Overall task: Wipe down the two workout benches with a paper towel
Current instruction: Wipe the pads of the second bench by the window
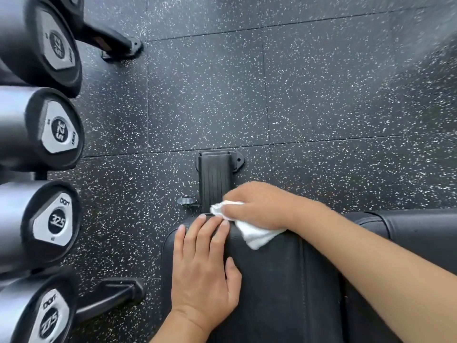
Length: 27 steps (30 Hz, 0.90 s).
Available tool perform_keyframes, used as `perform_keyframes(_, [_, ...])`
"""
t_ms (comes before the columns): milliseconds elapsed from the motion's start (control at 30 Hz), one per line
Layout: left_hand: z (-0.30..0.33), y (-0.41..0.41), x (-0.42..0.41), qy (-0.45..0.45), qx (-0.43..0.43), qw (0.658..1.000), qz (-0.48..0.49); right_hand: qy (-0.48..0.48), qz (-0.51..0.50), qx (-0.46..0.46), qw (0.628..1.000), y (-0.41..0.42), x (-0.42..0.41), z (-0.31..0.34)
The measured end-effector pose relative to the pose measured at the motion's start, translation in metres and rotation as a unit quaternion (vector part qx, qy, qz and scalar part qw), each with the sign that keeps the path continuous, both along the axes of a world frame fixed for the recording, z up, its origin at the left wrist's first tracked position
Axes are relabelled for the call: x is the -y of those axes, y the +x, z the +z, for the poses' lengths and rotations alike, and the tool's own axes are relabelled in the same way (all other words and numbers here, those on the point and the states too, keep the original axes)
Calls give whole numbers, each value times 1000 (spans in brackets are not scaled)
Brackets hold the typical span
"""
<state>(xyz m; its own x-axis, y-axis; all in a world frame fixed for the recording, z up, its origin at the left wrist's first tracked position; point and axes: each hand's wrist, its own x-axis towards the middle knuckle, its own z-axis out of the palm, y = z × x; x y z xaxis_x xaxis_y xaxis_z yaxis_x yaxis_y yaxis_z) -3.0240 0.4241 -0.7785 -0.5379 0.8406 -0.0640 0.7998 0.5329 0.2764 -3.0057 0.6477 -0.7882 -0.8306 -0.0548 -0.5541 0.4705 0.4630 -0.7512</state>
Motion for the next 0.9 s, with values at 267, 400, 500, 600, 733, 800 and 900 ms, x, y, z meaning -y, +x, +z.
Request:
perform_keyframes(267, [-4,2,4,-4,-16,1000,-13,-40,-47,82,995,45,-40,9])
perform_keyframes(400, [-8,5,7,42,-52,997,-32,-99,-24,69,992,-21,9,-8])
perform_keyframes(500, [-10,7,8,89,-64,994,2,-157,-7,65,985,-62,41,-15])
perform_keyframes(600, [-12,7,9,109,-56,992,30,-174,-11,20,984,-59,45,-15])
perform_keyframes(733, [-11,7,10,110,-35,993,36,-79,10,21,997,2,-9,-14])
perform_keyframes(800, [-11,7,10,117,-30,992,38,-57,-11,63,996,44,-43,-13])
perform_keyframes(900, [-12,7,9,124,-25,991,41,-34,-56,94,993,76,-65,-10])
